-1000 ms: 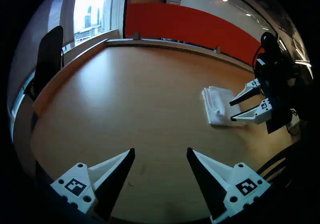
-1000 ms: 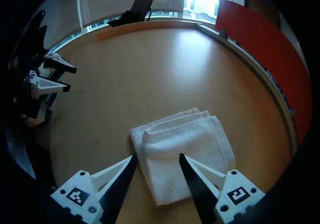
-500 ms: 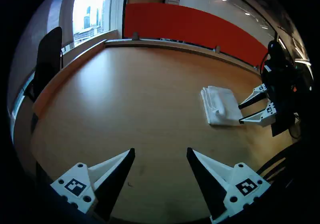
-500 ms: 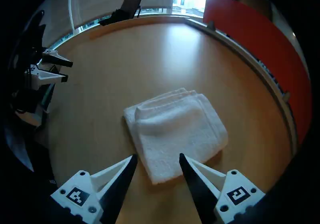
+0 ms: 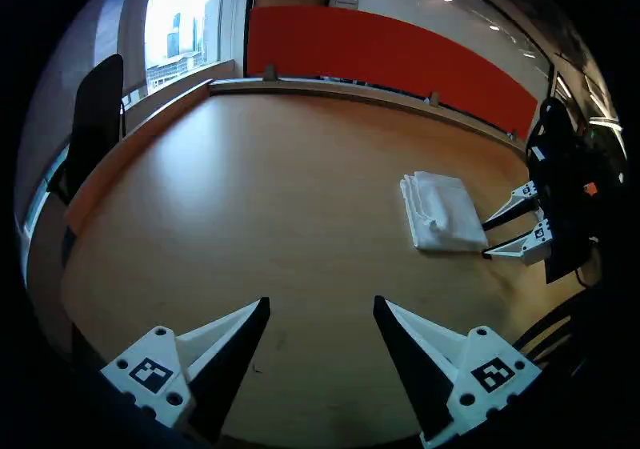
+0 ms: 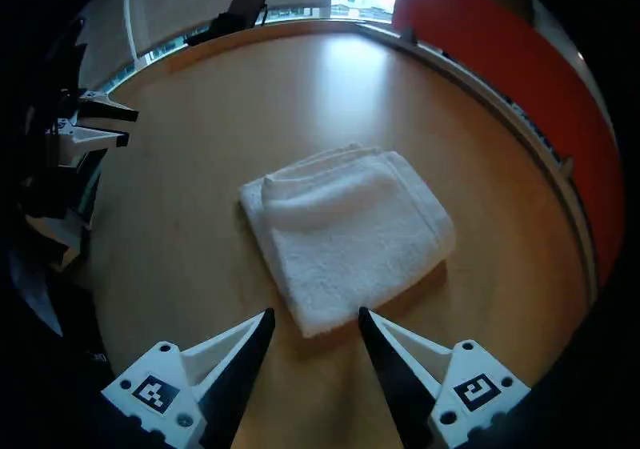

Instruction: Fold towel

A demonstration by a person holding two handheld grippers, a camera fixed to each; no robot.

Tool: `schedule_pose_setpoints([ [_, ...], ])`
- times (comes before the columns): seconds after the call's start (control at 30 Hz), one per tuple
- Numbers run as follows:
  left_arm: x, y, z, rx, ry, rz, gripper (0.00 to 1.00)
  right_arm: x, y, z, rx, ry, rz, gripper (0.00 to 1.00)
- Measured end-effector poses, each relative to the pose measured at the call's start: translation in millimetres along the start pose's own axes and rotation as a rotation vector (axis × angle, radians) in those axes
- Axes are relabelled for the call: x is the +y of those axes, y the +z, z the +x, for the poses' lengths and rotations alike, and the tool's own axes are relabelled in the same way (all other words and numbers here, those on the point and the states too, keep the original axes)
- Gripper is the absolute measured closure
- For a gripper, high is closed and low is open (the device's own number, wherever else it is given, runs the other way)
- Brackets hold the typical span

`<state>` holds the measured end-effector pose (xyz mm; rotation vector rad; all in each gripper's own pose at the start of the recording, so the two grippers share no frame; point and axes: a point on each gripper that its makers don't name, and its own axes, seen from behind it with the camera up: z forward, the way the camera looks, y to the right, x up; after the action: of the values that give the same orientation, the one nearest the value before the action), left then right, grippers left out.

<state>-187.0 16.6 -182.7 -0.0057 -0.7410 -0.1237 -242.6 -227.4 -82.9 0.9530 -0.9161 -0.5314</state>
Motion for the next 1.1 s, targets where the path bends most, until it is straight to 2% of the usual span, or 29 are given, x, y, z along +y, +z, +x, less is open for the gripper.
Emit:
schedule_pose_setpoints([
  [0.17, -0.7, 0.0, -1, -0.002, 0.002, 0.002, 0.04, 0, 3.4, -7, -0.006, 0.028, -0.005, 0.23],
  [0.4, -3.4, 0.1, -1, -0.002, 0.001, 0.009, 0.04, 2, 6.3, -11, -0.008, 0.067, -0.020, 0.39],
  [0.6, 1.1, 1.0, -1, -0.002, 0.000, -0.006, 0.04, 5, 5.9, -12, -0.005, 0.093, -0.034, 0.51],
  [0.8, -2.2, 0.8, -2, -0.003, 0.002, 0.007, 0.04, 6, 4.1, -15, -0.004, 0.102, -0.043, 0.70],
  [0.9, -1.3, 0.1, -3, -0.003, 0.003, 0.001, 0.04, 5, 3.1, -16, -0.004, 0.106, -0.044, 0.77],
  [1.03, 2.5, -0.1, -3, -0.004, 0.002, -0.005, 0.04, 4, 2.1, -16, -0.003, 0.101, -0.045, 0.91],
  [1.1, 2.1, -0.2, -3, -0.004, 0.002, -0.001, 0.04, 4, 1.5, -16, -0.003, 0.096, -0.047, 0.94],
])
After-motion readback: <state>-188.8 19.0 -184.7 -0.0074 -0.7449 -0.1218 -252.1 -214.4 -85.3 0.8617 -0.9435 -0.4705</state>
